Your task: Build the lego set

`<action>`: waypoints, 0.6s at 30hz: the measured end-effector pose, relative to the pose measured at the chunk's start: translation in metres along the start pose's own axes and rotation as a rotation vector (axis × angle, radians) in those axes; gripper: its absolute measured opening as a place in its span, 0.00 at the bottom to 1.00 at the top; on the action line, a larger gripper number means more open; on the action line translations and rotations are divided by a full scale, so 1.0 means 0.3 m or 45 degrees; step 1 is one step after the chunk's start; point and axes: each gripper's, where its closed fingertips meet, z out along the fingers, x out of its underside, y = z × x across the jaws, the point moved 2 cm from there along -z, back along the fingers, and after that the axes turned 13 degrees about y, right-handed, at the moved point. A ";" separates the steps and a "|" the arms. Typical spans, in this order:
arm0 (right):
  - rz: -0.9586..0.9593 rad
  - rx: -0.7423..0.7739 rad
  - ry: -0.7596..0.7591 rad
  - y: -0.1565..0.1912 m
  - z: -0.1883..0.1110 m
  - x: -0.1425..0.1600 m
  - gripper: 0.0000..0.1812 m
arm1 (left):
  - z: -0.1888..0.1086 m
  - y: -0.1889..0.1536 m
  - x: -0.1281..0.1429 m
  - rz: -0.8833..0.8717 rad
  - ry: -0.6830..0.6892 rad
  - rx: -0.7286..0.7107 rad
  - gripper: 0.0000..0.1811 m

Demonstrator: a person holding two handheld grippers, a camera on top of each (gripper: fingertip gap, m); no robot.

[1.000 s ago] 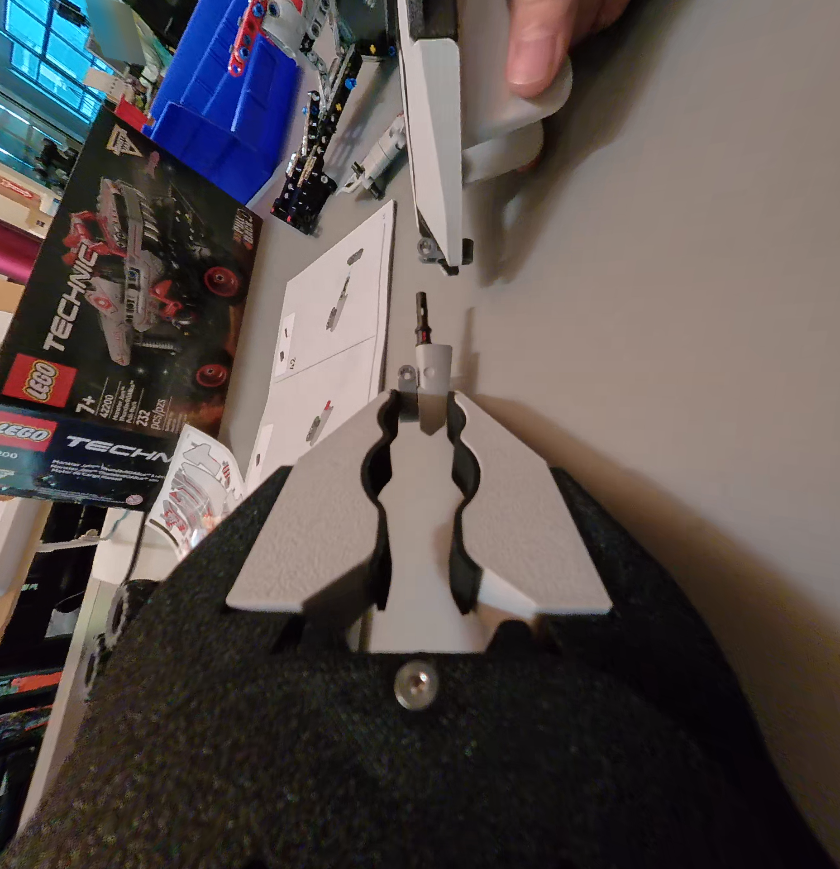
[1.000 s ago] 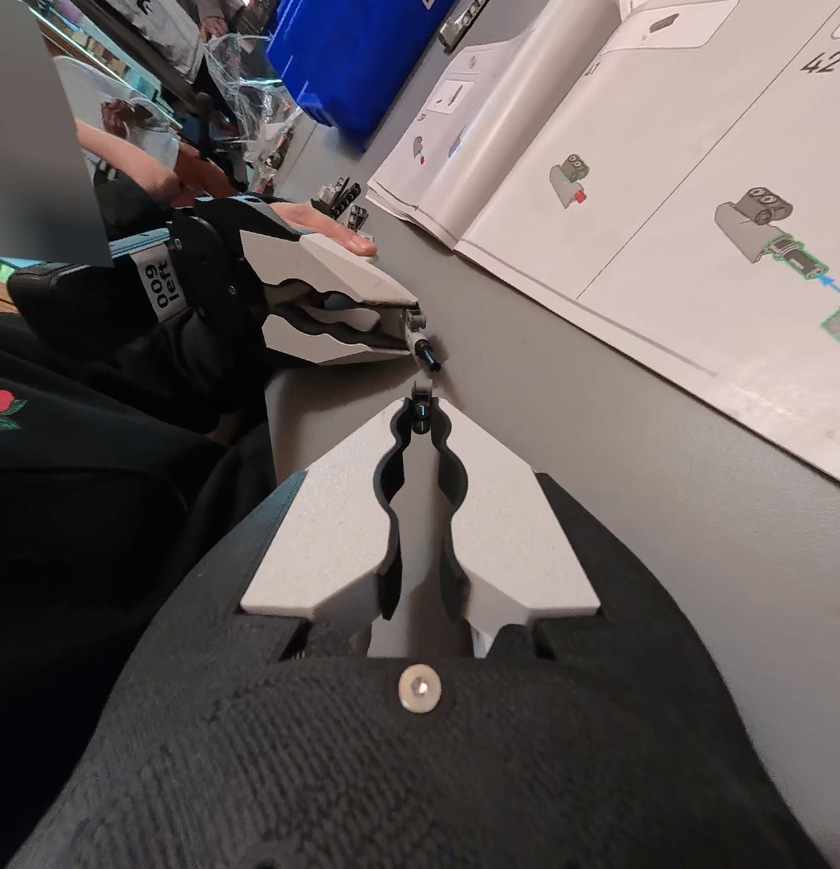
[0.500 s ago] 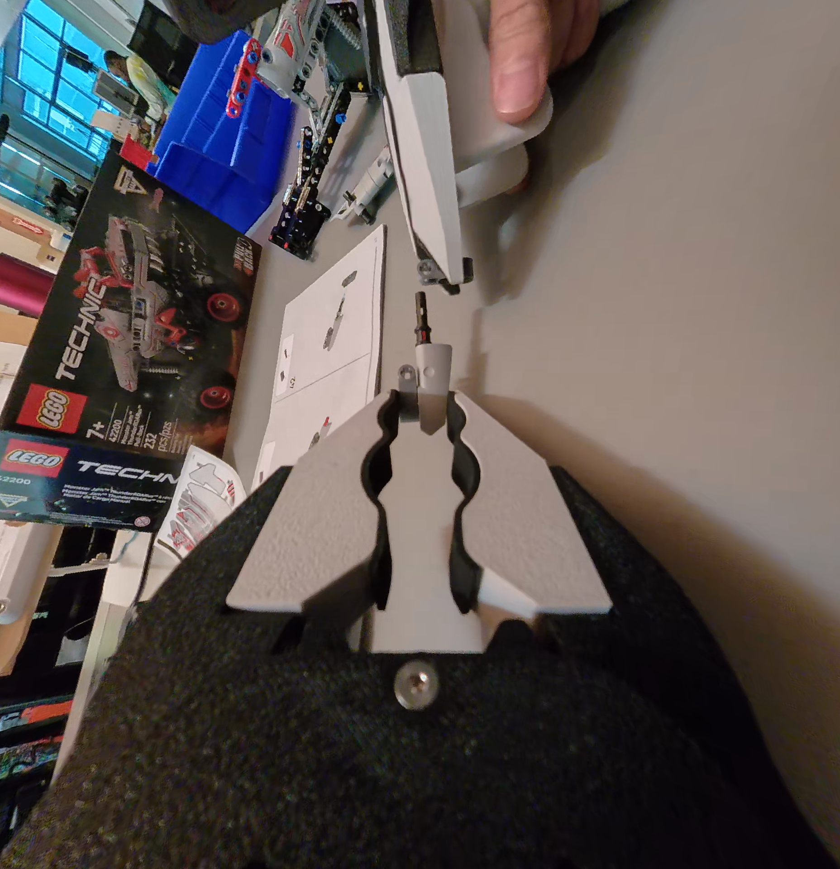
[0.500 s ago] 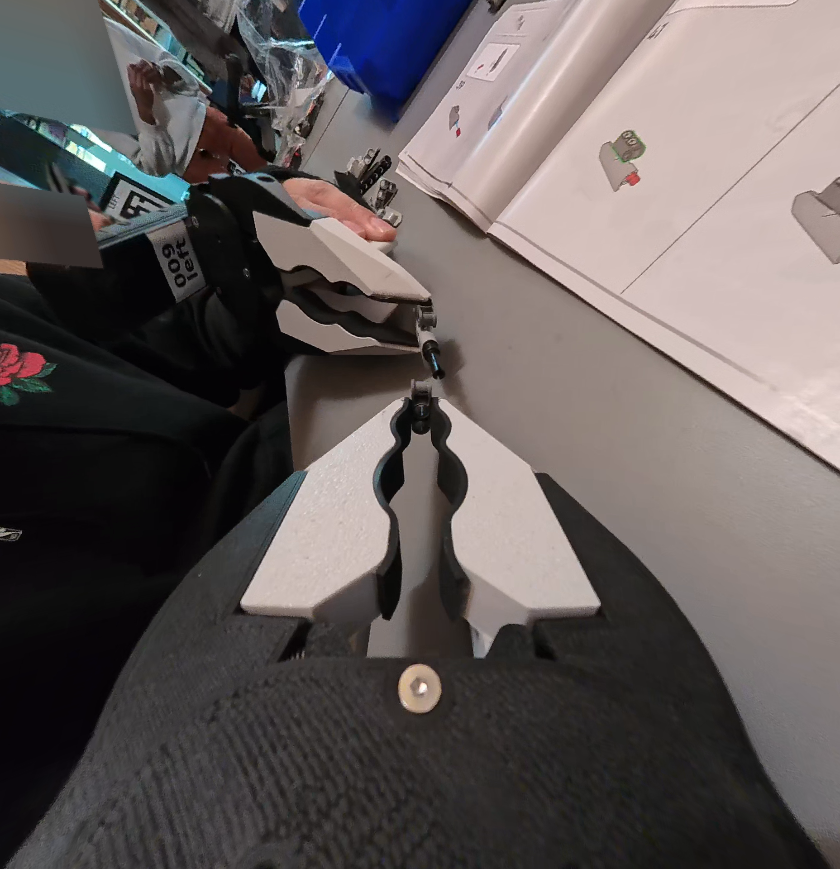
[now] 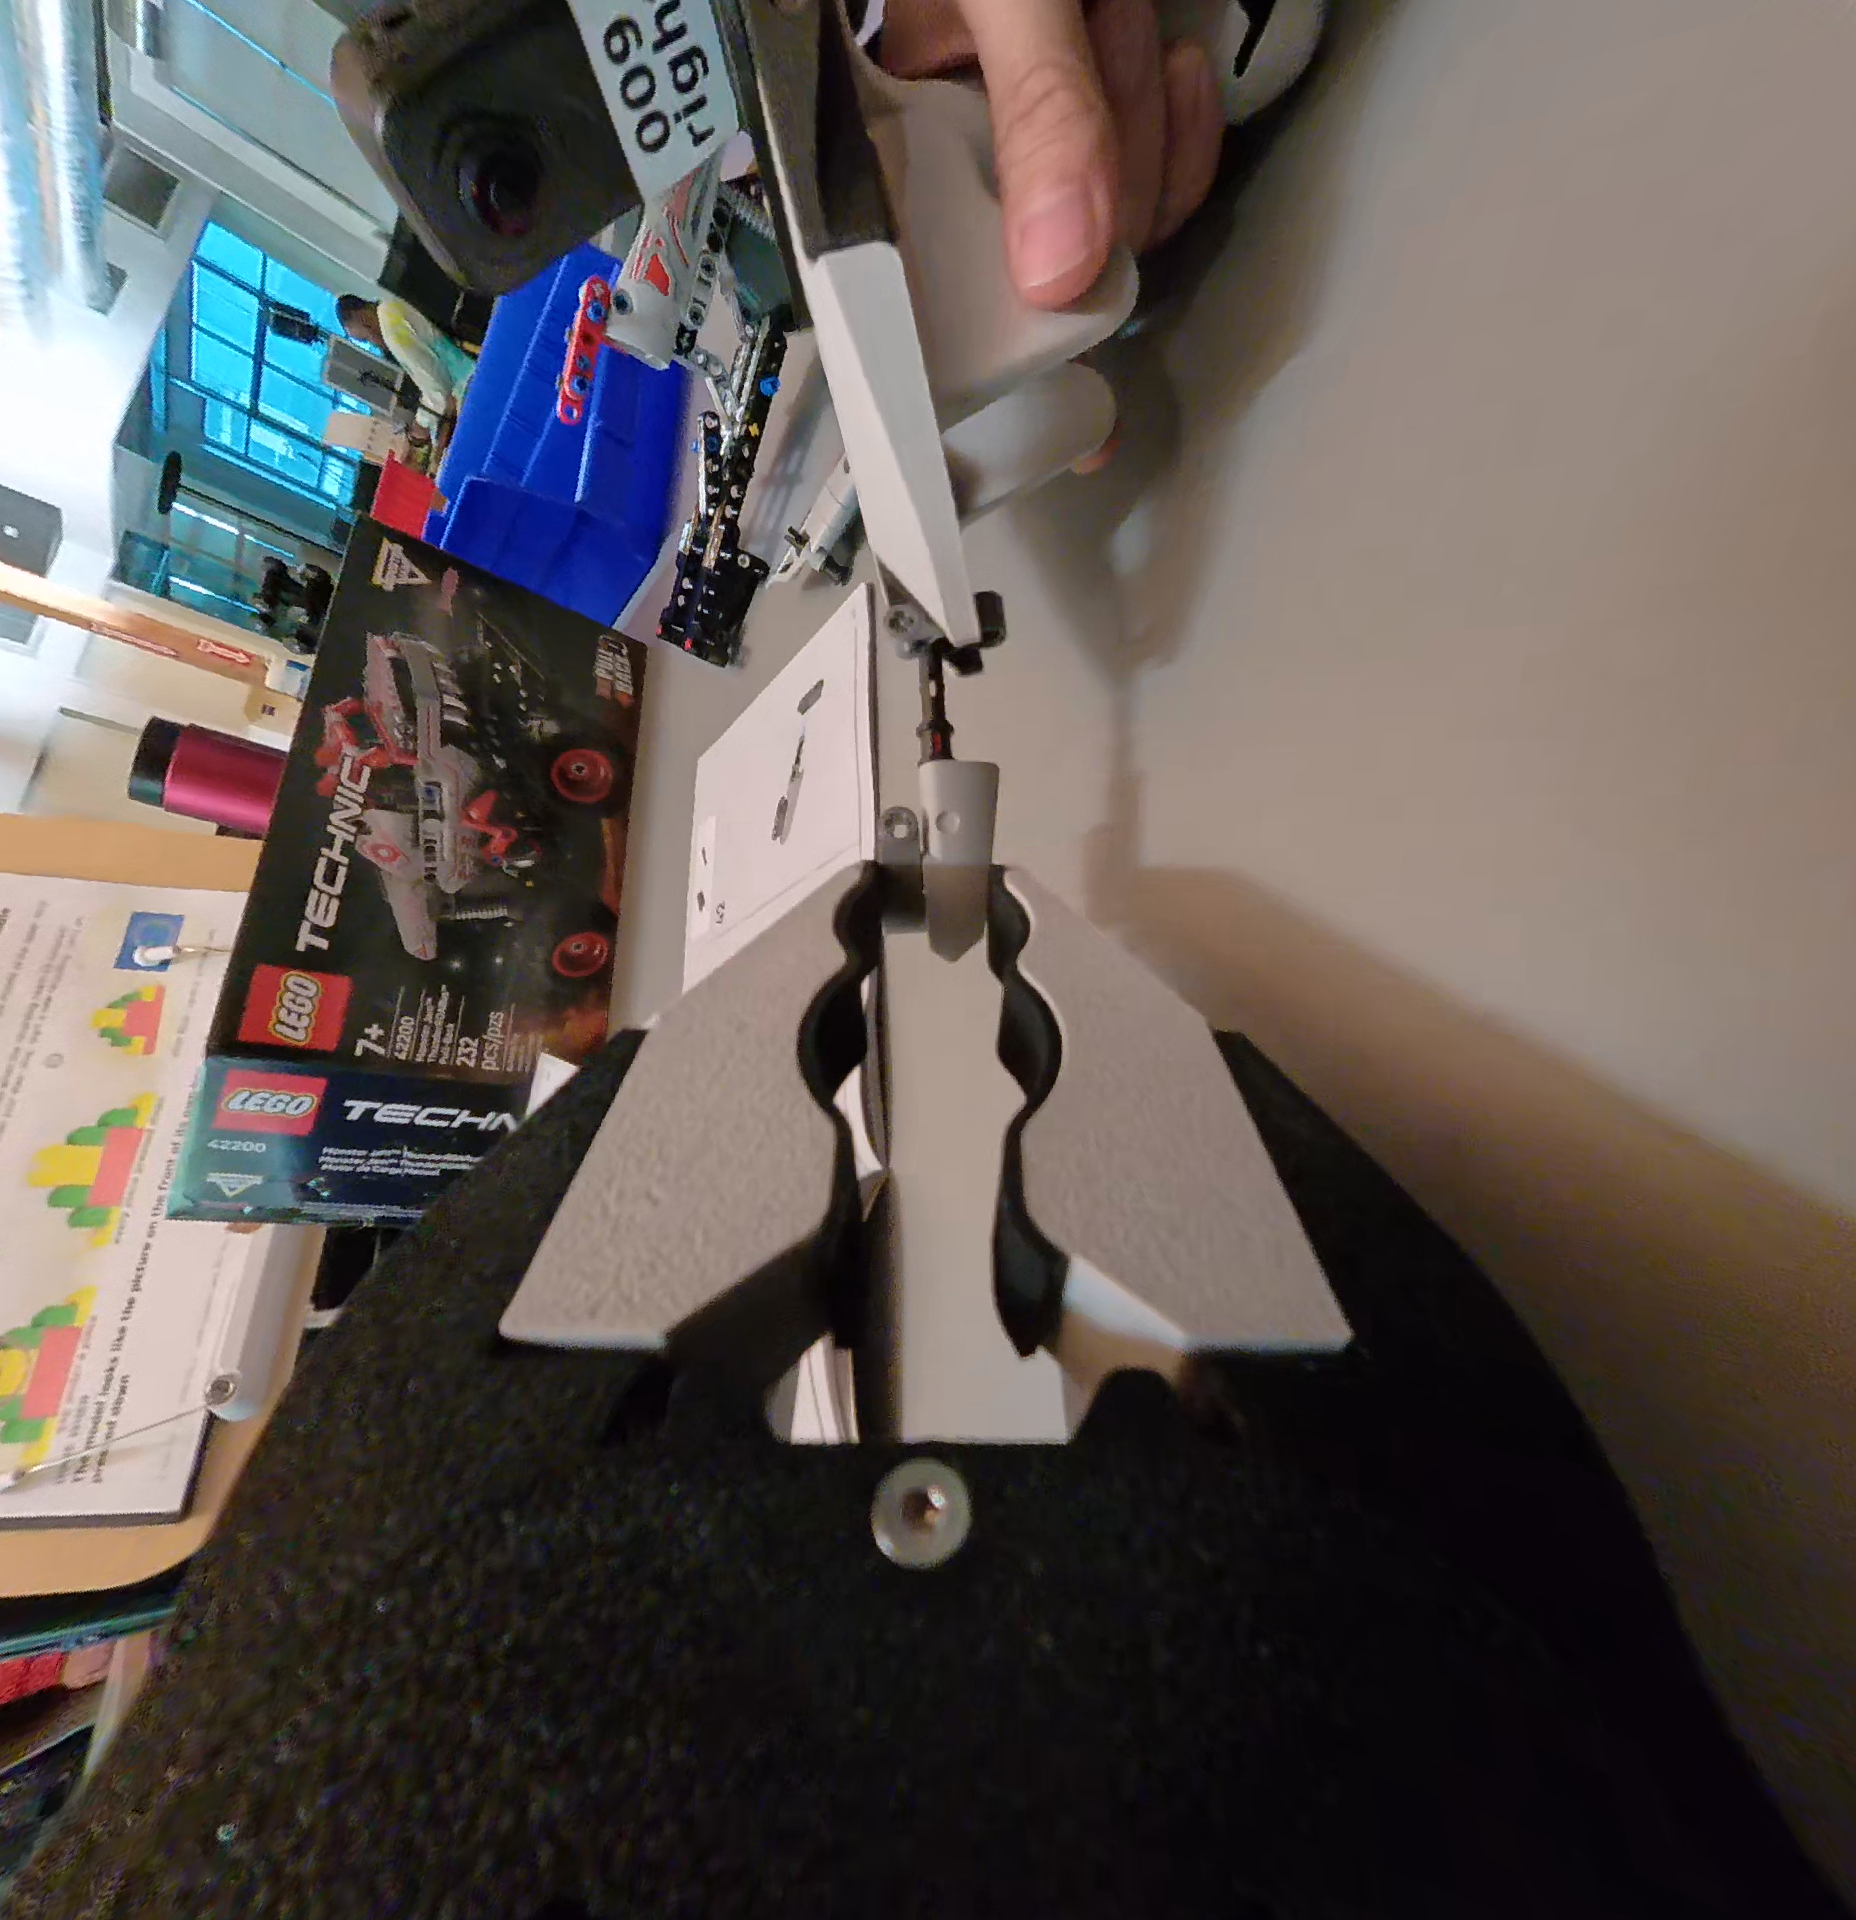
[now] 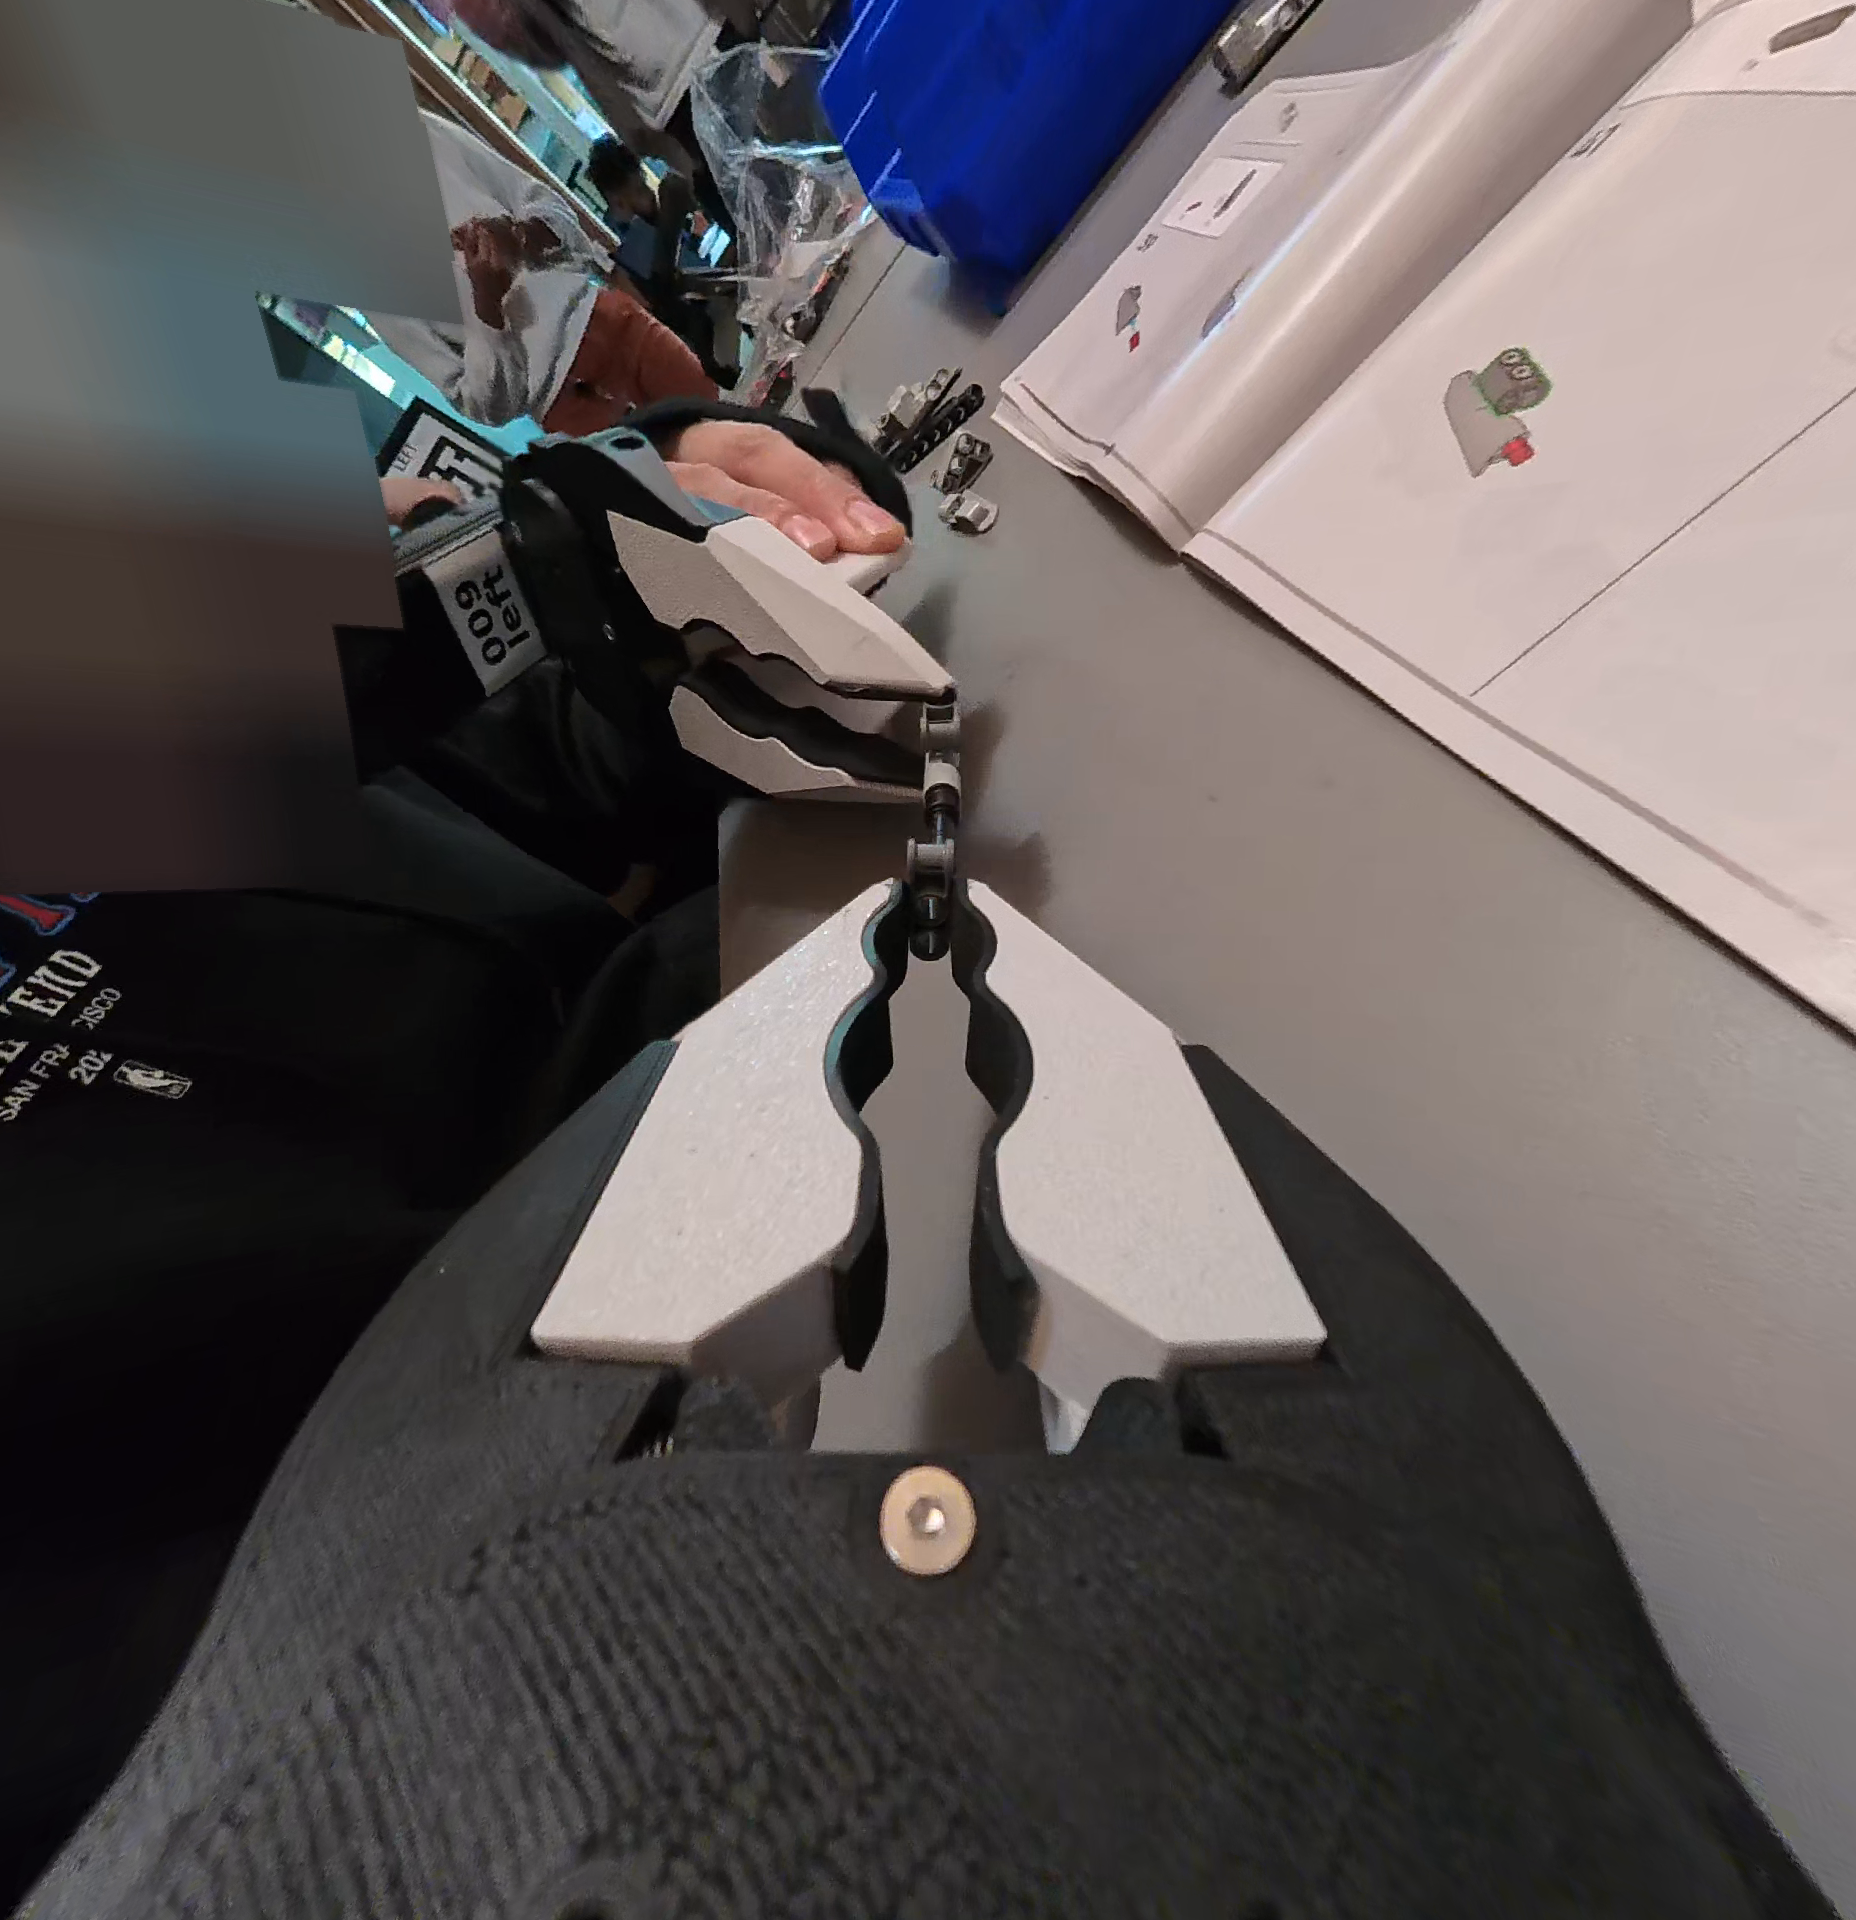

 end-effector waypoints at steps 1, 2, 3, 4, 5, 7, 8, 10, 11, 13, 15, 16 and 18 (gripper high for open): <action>0.004 -0.001 -0.002 -0.001 -0.001 -0.001 0.03 | -0.003 -0.001 -0.002 0.004 -0.004 0.001 0.10; 0.004 -0.004 -0.005 0.000 -0.001 -0.001 0.03 | -0.005 -0.001 -0.004 0.003 -0.010 0.002 0.10; 0.004 -0.006 -0.007 0.000 -0.002 -0.002 0.03 | -0.008 -0.002 -0.006 0.003 -0.015 0.003 0.10; -0.001 -0.011 -0.008 0.003 -0.002 -0.002 0.03 | -0.009 -0.002 -0.006 -0.001 -0.015 0.006 0.10; -0.005 -0.010 -0.007 0.004 -0.002 -0.001 0.03 | -0.009 -0.001 -0.006 -0.001 -0.015 0.004 0.10; -0.006 -0.008 -0.007 0.003 -0.002 -0.001 0.03 | -0.010 -0.002 -0.007 0.003 -0.015 0.002 0.10; -0.008 -0.008 -0.007 0.005 -0.002 -0.002 0.03 | -0.010 -0.004 -0.008 -0.001 -0.014 0.007 0.10; -0.009 -0.002 -0.002 0.003 0.000 0.000 0.04 | -0.006 -0.006 -0.004 0.005 0.002 0.009 0.10; -0.012 -0.003 0.001 0.005 0.002 0.000 0.04 | -0.005 -0.007 -0.004 0.012 0.008 0.005 0.10; -0.002 0.009 0.010 -0.001 0.004 0.002 0.04 | -0.003 -0.010 -0.002 0.029 0.023 -0.001 0.10; 0.001 0.024 0.025 -0.005 0.009 0.005 0.04 | -0.001 -0.014 0.003 0.034 0.034 0.006 0.10; 0.007 0.038 0.033 -0.010 0.012 0.007 0.04 | -0.001 -0.016 0.004 0.043 0.036 0.003 0.10; 0.003 0.060 0.041 -0.013 0.014 0.008 0.04 | 0.001 -0.020 0.004 0.048 0.039 0.004 0.10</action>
